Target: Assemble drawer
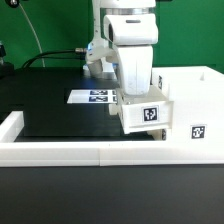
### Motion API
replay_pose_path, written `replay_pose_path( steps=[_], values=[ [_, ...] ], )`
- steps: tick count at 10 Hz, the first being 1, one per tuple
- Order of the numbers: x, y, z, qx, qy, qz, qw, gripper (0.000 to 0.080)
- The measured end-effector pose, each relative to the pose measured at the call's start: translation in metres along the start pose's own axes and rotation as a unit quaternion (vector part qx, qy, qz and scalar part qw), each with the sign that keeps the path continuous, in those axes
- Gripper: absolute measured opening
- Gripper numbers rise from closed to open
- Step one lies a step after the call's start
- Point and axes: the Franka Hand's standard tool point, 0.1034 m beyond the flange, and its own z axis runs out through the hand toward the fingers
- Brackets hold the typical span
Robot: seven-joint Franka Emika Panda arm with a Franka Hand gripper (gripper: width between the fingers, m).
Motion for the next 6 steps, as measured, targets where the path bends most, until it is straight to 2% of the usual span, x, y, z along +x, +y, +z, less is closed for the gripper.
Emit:
replay_pose_path(
  steps=[6],
  values=[
    [0.0046,-0.0005,0.0002,0.003,-0.012,0.0,1.0,0.0044]
  ],
)
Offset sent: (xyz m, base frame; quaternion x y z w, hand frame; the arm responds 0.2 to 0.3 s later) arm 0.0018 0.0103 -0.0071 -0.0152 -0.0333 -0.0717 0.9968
